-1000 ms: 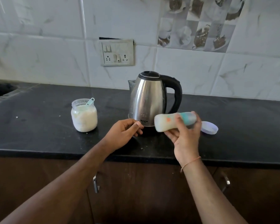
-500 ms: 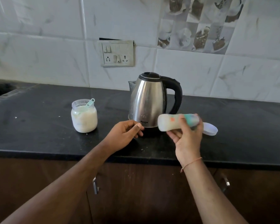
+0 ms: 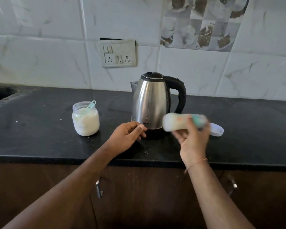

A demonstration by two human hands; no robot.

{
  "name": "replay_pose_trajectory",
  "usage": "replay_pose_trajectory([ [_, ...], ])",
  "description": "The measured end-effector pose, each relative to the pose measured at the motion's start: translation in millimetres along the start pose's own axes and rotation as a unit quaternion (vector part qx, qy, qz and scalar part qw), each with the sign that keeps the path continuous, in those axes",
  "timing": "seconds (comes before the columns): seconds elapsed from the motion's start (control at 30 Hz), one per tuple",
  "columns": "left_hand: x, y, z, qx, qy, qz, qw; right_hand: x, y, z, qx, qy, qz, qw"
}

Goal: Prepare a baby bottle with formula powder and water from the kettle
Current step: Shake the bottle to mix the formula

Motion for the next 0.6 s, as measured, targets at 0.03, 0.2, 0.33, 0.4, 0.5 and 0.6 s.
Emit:
replay_pose_trajectory([
  [0.03,1,0,0,-0.001,0.005,-0.001,1.0,9,-4,9,0.031,-0.038,-0.051,0.998],
  [0.2,0,0,2,0.005,0.02,-0.001,1.0,-13,6,-3,-0.014,0.042,0.05,0.998],
  [0.33,0,1,0,0.005,0.023,0.001,1.0,12,-1,15,0.064,-0.057,-0.068,0.994],
  [0.4,-3,2,1,0.005,0.008,0.012,1.0,0,2,2,0.004,-0.005,-0.002,1.0],
  [0.5,0,1,0,0.005,0.018,0.007,1.0,6,3,5,0.026,-0.025,-0.036,0.999],
  [0.6,-1,2,1,0.003,0.018,0.008,1.0,10,0,13,0.047,-0.061,-0.06,0.995],
])
Point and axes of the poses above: each hand's wrist, its own y-axis towards the middle knuckle, its own x-axis out of the palm, z = x × y, the point moved 8 cm from there along y, towards the middle knuckle, and after that the axes turned 7 degrees about -y, right-handed, at the moved point
